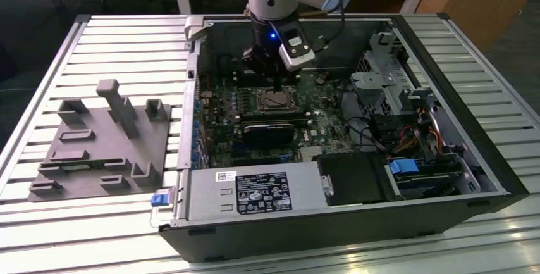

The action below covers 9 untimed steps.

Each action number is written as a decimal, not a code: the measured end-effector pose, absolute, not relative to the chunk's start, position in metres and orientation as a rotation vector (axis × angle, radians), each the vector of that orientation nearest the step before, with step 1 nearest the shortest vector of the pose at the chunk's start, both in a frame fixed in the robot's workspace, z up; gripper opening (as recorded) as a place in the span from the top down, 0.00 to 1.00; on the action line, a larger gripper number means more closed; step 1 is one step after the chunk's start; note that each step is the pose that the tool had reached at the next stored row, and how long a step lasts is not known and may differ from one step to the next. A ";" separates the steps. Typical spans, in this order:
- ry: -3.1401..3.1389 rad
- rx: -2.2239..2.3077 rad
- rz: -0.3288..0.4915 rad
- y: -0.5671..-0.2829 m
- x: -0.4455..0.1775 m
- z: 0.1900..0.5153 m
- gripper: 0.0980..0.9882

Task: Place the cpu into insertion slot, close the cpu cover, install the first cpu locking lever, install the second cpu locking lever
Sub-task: 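Install the second cpu locking lever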

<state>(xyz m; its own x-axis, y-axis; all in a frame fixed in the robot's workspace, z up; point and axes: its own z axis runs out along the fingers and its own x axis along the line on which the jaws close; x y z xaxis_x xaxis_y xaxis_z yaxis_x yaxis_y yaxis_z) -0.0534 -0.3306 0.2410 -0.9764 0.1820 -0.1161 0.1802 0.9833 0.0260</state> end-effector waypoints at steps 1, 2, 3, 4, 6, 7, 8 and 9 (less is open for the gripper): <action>3.011 0.276 0.023 -0.331 -0.053 0.241 1.00; 3.011 0.276 0.023 -0.332 -0.053 0.241 1.00; 3.011 0.276 0.023 -0.333 -0.053 0.241 1.00; 3.011 0.276 0.023 -0.334 -0.053 0.241 1.00; 3.011 0.276 0.023 -0.337 -0.053 0.241 1.00; 3.011 0.276 0.023 -0.338 -0.053 0.241 1.00; 3.011 0.276 0.023 -0.340 -0.053 0.241 1.00; 3.011 0.276 0.023 -0.341 -0.053 0.241 1.00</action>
<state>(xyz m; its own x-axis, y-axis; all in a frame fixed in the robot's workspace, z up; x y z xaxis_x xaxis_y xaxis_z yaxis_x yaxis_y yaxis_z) -0.0533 -0.3413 0.2410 -0.9764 0.1819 -0.1162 0.1801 0.9833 0.0261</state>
